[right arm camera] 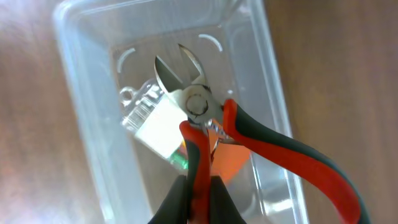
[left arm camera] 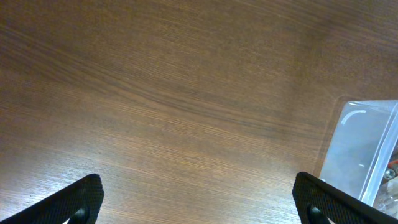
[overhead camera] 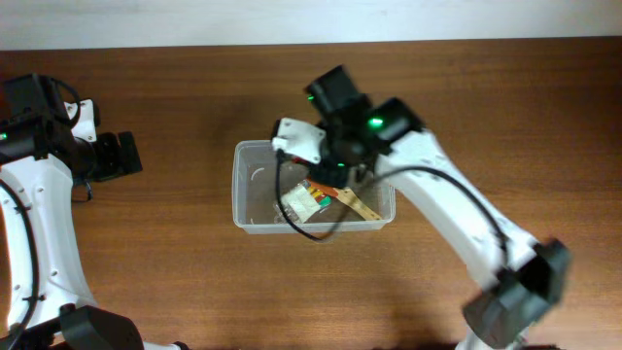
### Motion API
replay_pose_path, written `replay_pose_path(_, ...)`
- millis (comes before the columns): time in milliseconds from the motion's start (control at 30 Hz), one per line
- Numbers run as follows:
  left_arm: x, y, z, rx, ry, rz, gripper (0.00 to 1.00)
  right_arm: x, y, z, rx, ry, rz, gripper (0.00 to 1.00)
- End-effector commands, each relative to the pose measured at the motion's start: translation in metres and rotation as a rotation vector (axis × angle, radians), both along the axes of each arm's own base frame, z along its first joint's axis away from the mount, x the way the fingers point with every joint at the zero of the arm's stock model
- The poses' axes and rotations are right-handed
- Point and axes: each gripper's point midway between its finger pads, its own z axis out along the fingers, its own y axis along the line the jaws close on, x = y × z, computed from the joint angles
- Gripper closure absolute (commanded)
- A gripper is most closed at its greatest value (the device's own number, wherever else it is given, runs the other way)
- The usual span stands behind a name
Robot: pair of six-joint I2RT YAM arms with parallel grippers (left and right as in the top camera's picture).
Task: Pack container
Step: 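Carry the wire cutters over the container and release them inside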
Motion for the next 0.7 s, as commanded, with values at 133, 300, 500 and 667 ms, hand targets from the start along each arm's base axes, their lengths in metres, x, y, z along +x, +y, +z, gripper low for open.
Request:
replay_pose_path(133, 0.001, -0.001, 0.0, 0.011, 0.004, -0.025, 0.01, 0.021, 0.011, -0.065, -0.053, 0.071, 0.011, 0.96)
replay_pose_path(300, 0.0, -0.001, 0.0, 0.011, 0.004, -0.025, 0.01, 0.023, 0.012, -0.072, -0.056, 0.077, 0.011, 0.96)
replay_pose_path(500, 0.0, -0.001, 0.0, 0.011, 0.004, -0.025, 0.01, 0.022, 0.012, -0.08, -0.067, 0.094, 0.011, 0.7)
replay_pose_path(667, 0.0, -0.001, 0.0, 0.01, 0.004, -0.025, 0.01, 0.022, 0.012, -0.085, -0.073, 0.102, 0.011, 0.68)
